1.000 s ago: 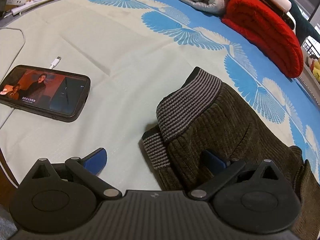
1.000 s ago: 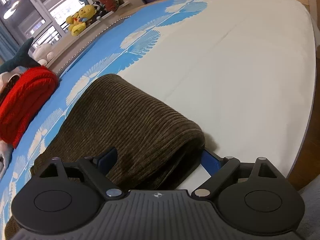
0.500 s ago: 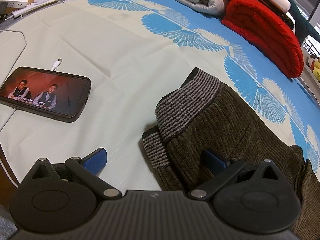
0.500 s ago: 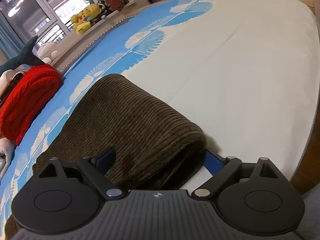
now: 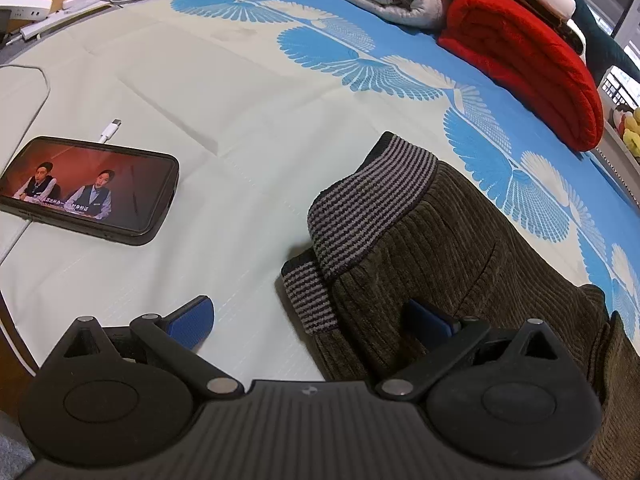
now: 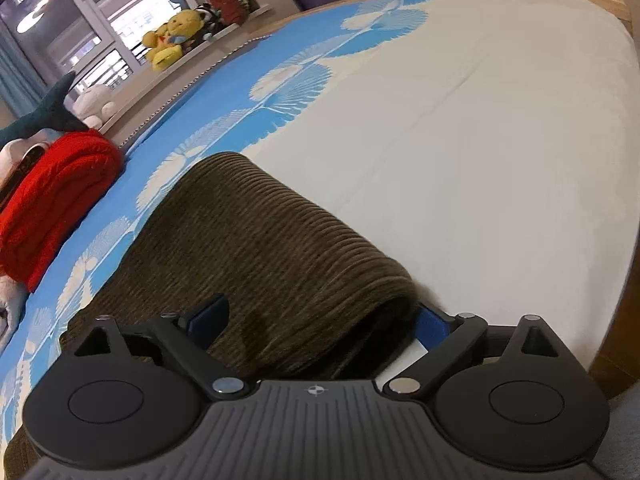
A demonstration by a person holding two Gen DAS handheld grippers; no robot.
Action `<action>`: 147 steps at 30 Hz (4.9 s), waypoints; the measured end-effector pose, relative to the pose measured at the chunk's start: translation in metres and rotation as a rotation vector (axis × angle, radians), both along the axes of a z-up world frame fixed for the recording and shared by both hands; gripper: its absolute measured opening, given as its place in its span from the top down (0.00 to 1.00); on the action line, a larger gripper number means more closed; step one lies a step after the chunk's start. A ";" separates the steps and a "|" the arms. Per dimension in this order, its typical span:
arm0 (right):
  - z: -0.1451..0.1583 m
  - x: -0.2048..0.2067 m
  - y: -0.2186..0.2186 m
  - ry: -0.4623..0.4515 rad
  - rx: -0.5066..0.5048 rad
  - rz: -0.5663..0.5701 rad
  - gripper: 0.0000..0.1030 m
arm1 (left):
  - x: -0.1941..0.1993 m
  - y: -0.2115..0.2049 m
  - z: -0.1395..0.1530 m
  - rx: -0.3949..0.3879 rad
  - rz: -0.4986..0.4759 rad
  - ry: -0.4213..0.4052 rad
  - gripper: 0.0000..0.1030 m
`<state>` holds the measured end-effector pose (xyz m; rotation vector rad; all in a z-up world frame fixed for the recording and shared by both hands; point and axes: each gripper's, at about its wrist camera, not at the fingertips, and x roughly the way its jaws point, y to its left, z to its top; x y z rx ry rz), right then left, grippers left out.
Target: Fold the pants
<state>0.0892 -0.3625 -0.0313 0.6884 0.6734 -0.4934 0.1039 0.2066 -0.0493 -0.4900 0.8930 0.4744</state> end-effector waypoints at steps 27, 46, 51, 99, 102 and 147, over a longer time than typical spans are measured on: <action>-0.002 0.007 0.003 0.013 -0.061 0.027 0.07 | -0.001 -0.002 0.000 0.003 0.001 0.003 0.00; -0.001 -0.012 -0.037 -0.085 0.211 -0.073 0.11 | 0.005 -0.002 0.000 -0.007 0.046 0.022 0.00; -0.002 -0.018 -0.026 -0.091 0.200 -0.027 0.10 | 0.007 -0.003 0.000 -0.005 0.049 0.027 0.00; 0.045 0.001 0.218 -0.257 -0.323 1.074 0.25 | 0.101 -0.046 0.030 -0.244 -0.480 0.219 0.76; 0.036 0.006 0.216 -0.274 -0.323 1.059 0.25 | 0.102 -0.050 0.068 -0.279 -0.531 0.084 0.83; 0.039 0.004 0.309 -0.293 -0.280 1.324 0.75 | 0.008 -0.020 0.031 0.244 -0.553 -0.006 0.17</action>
